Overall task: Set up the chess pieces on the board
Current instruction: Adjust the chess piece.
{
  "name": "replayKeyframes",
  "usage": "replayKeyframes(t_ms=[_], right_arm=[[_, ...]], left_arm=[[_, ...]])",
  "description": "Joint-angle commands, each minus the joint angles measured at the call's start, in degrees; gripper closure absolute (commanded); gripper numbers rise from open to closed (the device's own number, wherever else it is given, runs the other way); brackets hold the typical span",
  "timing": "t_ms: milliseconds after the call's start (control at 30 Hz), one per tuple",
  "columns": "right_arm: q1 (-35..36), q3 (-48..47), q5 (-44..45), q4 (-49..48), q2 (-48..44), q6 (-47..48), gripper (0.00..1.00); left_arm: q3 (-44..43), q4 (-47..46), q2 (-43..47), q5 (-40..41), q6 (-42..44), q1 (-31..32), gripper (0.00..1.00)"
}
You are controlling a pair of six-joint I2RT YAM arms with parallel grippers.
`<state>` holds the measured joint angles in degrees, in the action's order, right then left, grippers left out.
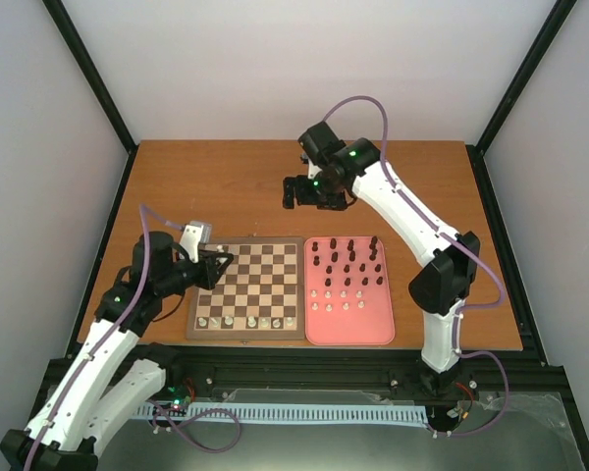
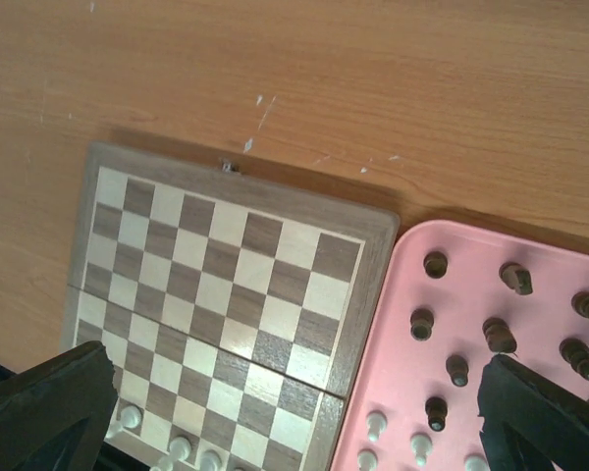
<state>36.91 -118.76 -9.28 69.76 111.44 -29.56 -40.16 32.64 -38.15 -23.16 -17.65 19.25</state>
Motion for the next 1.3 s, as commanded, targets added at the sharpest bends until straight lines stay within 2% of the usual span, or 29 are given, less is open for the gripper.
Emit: replayKeyframes(t_ms=[0,200,367,567,700,833,933,1133,1267], right_arm=[[3.7,0.5,4.3,2.5,-3.4,3.5,0.0],[4.4,10.3,2.4,-2.2,-9.8,8.5,0.0],[4.4,16.8,0.4,-5.3,-14.5,10.5,0.0],[4.4,19.9,0.8,-4.8,-17.7,12.6,0.0],[4.4,22.2,1.2,-5.9,-20.5,12.0,0.0],[4.4,24.2,0.4,-6.6,-21.6,11.8,0.0],[4.4,24.7,0.8,-6.1,-21.9,12.1,0.0],[4.4,24.8,1.2,-5.6,-21.7,12.8,0.0],[4.4,25.3,1.4,-5.5,-22.0,13.0,0.0]], left_arm=[[0.1,3.9,3.0,8.7,-6.4,0.6,0.99],[-1.8,10.5,3.3,17.2,-16.9,0.6,0.99],[-3.1,13.4,-1.0,23.6,-17.0,0.6,0.99],[-4.1,14.2,-7.6,20.1,-18.7,0.7,0.99],[-2.0,12.6,-8.2,18.6,-19.0,0.8,0.99],[1.0,10.1,-8.2,20.9,-20.6,1.8,0.99],[1.1,8.7,-9.7,27.0,-22.5,6.6,0.99],[-2.9,8.7,-18.3,39.5,-26.0,20.4,0.99],[-1.9,7.1,-19.2,44.8,-30.2,25.3,0.99]])
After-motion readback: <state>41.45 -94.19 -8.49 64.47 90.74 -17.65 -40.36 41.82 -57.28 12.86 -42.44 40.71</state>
